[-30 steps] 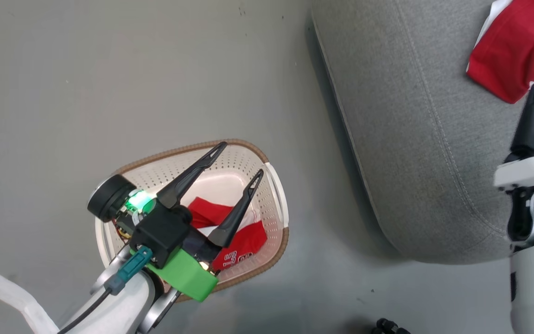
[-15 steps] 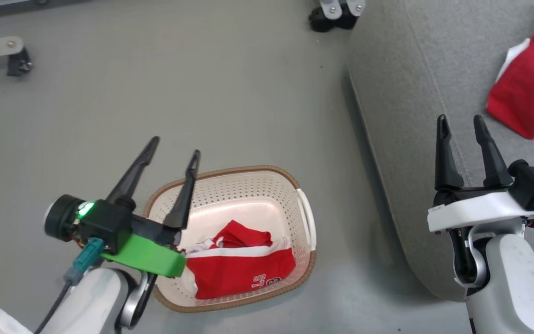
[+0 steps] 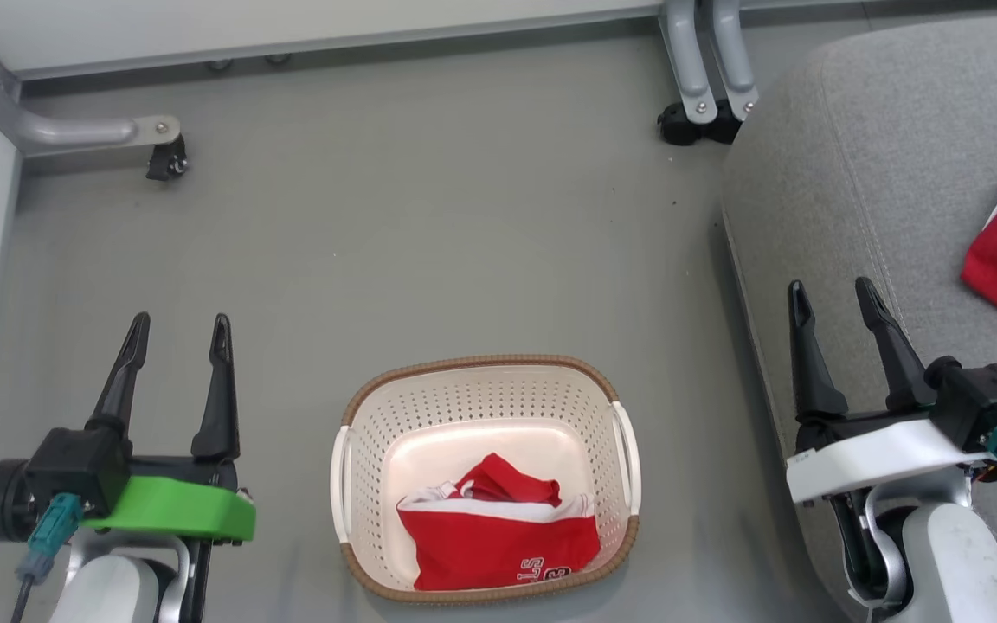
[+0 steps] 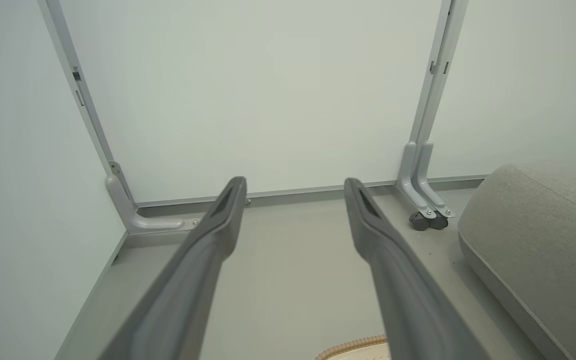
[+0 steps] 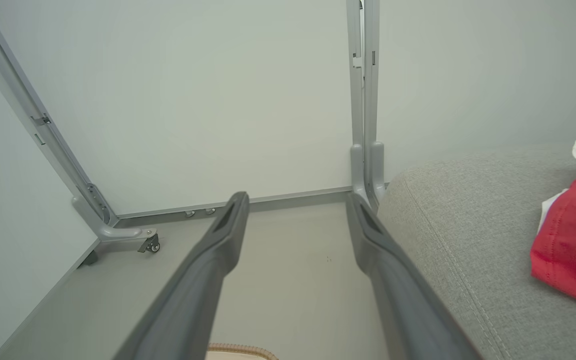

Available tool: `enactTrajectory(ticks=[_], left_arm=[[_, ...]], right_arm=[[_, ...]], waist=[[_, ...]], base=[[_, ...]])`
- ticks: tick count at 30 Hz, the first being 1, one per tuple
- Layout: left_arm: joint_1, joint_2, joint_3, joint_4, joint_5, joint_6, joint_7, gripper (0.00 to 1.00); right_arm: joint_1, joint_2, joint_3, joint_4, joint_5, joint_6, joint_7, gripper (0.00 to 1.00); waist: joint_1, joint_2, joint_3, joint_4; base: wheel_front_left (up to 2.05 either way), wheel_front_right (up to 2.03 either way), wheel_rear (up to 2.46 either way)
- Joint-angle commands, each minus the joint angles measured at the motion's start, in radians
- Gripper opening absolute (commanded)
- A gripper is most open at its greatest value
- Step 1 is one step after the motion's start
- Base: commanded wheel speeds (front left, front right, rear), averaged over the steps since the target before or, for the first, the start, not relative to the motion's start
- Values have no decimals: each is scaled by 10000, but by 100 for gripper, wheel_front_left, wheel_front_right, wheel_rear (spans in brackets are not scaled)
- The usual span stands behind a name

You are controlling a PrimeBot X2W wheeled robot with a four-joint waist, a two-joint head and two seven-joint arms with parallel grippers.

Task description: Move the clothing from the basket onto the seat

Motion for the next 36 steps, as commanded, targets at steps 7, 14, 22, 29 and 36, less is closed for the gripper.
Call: enactTrajectory(ticks=[7, 14, 22, 29, 36], left_arm=[[1104, -459, 771, 281, 467, -406, -30, 100], [1656, -768, 1137, 478, 808, -712, -32, 100], [2158, -1111, 1481, 747, 1167, -908, -31, 100], [2308, -1336, 1662, 891, 1347, -981, -31, 100], [2059, -1343, 1884, 1158, 1390, -1208, -32, 100]], right_arm=[[944, -7, 17, -575, -66, -3, 481, 100], [1575, -6, 113, -1017, -73, -3, 878, 100], [2150, -6, 273, -1388, -181, -3, 1230, 100], [2280, -6, 230, -1576, -139, -3, 1402, 100], [2187, -6, 284, -1494, -100, -3, 1369, 100]], waist=[[1, 0, -1124, 380], [1, 0, -1519, 383], [1, 0, -1979, 416], [1, 0, -2084, 464], [1, 0, -2095, 465]], base=[[0, 0, 0], [0, 0, 0], [0, 0, 0], [0, 0, 0], [0, 0, 0]])
